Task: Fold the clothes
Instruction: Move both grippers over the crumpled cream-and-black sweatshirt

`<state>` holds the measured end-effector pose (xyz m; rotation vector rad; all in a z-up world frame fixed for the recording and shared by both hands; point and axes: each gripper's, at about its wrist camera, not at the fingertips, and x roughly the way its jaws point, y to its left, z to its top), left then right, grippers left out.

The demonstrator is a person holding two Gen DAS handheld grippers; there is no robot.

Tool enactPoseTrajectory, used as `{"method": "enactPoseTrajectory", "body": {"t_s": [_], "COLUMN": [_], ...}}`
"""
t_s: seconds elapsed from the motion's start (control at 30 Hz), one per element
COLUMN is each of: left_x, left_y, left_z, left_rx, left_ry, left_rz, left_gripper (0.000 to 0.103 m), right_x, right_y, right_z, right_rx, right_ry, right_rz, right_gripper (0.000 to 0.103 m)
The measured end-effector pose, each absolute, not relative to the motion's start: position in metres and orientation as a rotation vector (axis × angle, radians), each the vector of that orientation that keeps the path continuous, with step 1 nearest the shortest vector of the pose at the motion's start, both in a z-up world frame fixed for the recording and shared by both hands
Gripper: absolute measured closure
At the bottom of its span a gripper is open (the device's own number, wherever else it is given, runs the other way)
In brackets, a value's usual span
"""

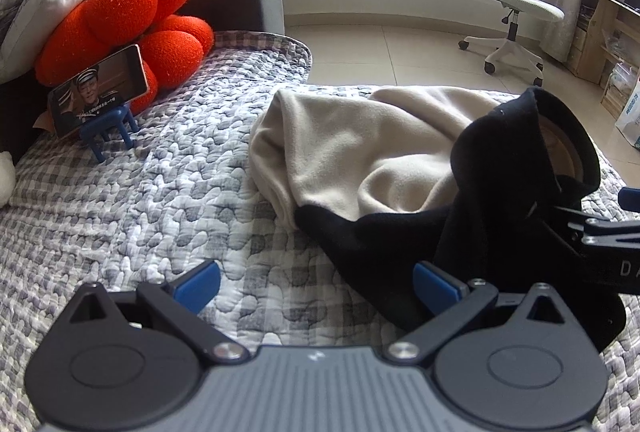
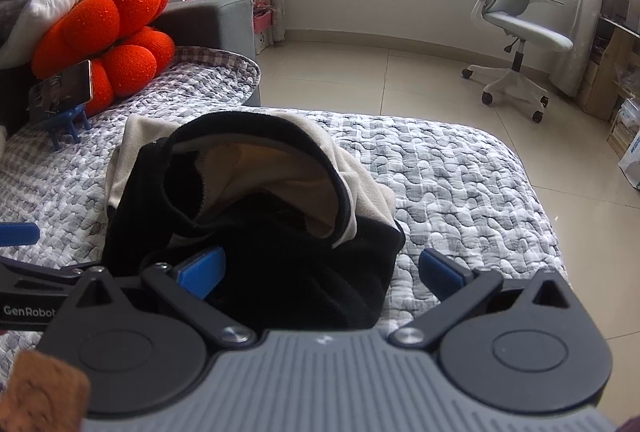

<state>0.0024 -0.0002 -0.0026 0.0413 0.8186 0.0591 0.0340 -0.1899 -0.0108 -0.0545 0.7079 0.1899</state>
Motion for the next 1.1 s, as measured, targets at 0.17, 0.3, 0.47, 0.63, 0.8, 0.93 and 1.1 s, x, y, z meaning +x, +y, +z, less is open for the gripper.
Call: {"method": "enactPoseTrajectory", "body": {"t_s": [0.17, 0.3, 0.47, 0.63, 0.8, 0.93, 1.1], "left_x": [0.0035, 0.0043, 0.0048, 0.0051, 0.0059, 0.006, 0.0068], "left_y": [-0.0011, -0.0026, -0.0036, -0.0033, -0.0036, -0.004, -0.0036], "left_z": [-0.0022, -0.0025, -0.0026, -0.0025, -0.003, -0.0033, -0.0034], "left_rx": [0.03, 0.039, 0.048, 0.052, 0.057, 0.06, 0.061], "left_ry": [0.823, 0.826, 0.833, 0.836, 0.839, 0.841, 0.844], "left_rz": [0.053, 0.054, 0.048, 0.049, 0.051, 0.056, 0.055], "left_gripper": [0.0, 0.0, 0.0, 0.0, 0.0, 0.0, 0.0], "right_x": [0.0339, 0.0338, 0.0339, 0.0347, 0.0359, 0.0354, 0.035], "right_y": [-0.189, -0.1886, -0.1872, -0.1878, -0.1889, -0.1884, -0.1877], "right_z": [-0.0102, -0.0099, -0.0106, -0.0109, -0.0106, -0.0102, -0.0105], "right_rx": [-0.049, -0.048, -0.049, -0.039, -0.028, -0.037, -0.05], "right_ry": [0.713, 0.714, 0.716, 0.721, 0.726, 0.722, 0.717], "right_rz": [0.188, 0.182, 0.178, 0.172, 0.168, 0.168, 0.168], "right_gripper": [0.0, 0.0, 0.0, 0.0, 0.0, 0.0, 0.0]}}
